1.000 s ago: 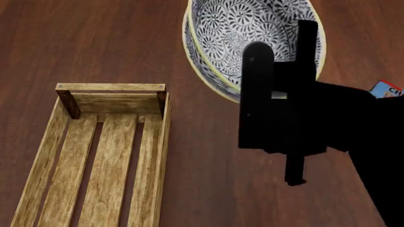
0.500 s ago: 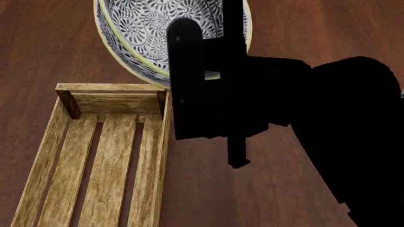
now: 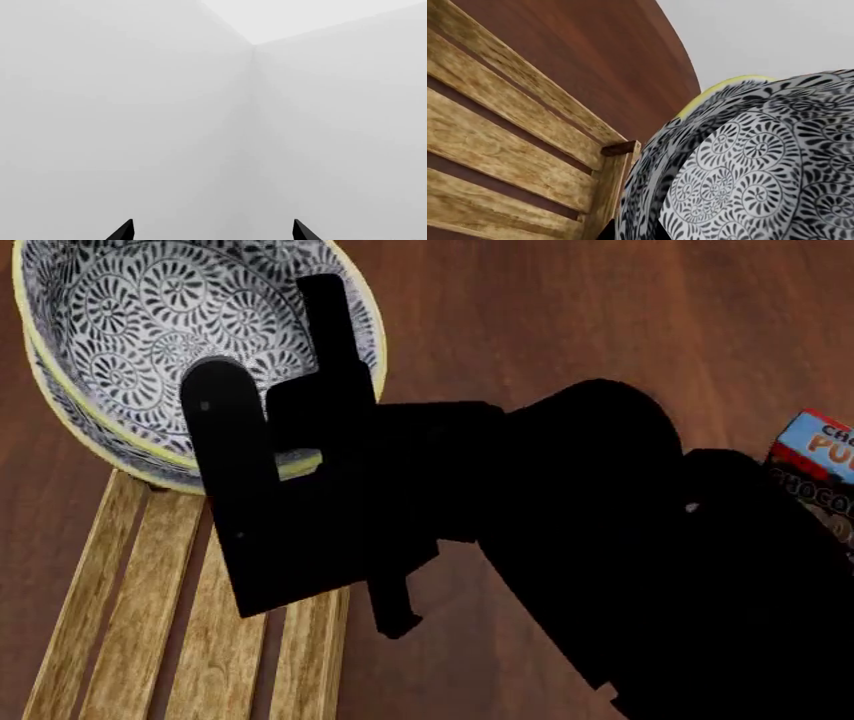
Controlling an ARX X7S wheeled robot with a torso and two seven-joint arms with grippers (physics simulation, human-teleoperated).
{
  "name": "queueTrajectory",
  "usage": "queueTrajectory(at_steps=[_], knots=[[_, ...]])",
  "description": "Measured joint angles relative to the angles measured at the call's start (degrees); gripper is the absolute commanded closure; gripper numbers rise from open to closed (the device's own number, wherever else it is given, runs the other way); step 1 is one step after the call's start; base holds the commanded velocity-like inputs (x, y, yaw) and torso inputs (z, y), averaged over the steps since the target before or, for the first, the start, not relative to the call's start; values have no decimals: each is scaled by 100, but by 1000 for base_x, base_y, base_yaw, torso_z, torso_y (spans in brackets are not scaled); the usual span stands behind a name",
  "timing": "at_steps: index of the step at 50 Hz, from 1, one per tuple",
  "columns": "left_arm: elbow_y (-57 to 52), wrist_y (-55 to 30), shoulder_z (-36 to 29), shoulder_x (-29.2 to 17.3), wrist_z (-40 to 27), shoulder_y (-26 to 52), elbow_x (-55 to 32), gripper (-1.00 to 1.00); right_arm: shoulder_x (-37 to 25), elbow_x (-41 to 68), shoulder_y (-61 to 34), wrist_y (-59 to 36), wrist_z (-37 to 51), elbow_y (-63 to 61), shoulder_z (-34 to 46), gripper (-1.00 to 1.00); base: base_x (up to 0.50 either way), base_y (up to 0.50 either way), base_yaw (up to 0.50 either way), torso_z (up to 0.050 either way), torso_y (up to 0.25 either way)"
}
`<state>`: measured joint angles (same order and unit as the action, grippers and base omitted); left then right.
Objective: Stack the left bowl on the right bowl and place them in the tray.
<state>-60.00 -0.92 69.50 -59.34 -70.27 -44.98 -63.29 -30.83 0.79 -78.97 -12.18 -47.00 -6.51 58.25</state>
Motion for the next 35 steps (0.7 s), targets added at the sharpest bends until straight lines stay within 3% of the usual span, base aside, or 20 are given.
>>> queueTrajectory(at_steps=[18,35], knots=[[0,77,-144,105,53,0,126,-100,411,-406,166,261,64,179,531,100,0,0,0,1,1],[0,62,38,544,425,-1,75,-100,591,-1061,246,632,200,434,1080,100,0,0,0,0,1]])
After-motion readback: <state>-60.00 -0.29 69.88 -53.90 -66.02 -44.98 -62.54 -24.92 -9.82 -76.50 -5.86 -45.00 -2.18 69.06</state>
